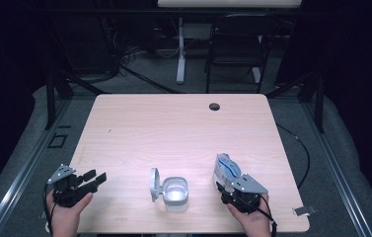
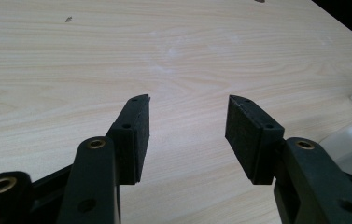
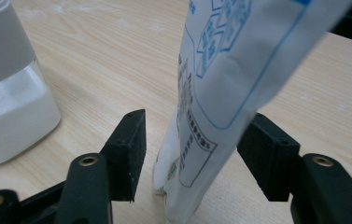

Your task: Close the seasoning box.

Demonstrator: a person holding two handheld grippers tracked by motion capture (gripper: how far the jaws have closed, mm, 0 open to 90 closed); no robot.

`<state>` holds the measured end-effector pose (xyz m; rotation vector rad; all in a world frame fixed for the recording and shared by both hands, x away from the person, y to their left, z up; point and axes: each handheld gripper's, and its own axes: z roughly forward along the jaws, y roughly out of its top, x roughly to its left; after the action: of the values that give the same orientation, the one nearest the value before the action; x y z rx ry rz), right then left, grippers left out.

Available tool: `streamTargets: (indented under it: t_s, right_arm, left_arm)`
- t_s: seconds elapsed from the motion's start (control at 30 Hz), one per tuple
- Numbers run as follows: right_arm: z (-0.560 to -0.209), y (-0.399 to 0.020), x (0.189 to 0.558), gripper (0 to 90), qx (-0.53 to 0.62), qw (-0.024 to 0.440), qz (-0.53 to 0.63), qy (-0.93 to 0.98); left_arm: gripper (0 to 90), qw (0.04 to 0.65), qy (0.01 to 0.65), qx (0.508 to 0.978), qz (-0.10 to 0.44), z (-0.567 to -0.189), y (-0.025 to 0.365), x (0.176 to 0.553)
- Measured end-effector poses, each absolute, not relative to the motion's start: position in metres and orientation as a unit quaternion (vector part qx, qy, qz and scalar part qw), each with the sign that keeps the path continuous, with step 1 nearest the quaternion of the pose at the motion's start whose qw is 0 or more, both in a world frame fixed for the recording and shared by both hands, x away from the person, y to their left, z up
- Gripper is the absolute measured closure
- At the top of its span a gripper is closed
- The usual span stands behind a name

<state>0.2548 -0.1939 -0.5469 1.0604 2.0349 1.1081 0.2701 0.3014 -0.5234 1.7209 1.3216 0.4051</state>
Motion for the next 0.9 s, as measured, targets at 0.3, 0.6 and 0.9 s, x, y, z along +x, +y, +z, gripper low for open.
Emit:
streamTargets:
  t_s: [0.3, 0.6, 0.9]
  right_arm:
    - [-0.546, -0.198, 0.25, 36.8, 0.402, 0.29, 0.416, 0.762]
    - [-0.544, -0.204, 0.243, 34.3, 0.417, 0.282, 0.422, 0.754]
    - [-0.542, -0.211, 0.237, 34.1, 0.419, 0.271, 0.413, 0.762]
  left_arm:
    - [50.9, 0.455, 0.529, 0.698, 0.158, -0.521, 0.299, 0.271]
    - [51.4, 0.462, 0.51, 0.71, 0.15, -0.515, 0.287, 0.271]
    - [51.4, 0.465, 0.481, 0.728, 0.149, -0.504, 0.267, 0.269]
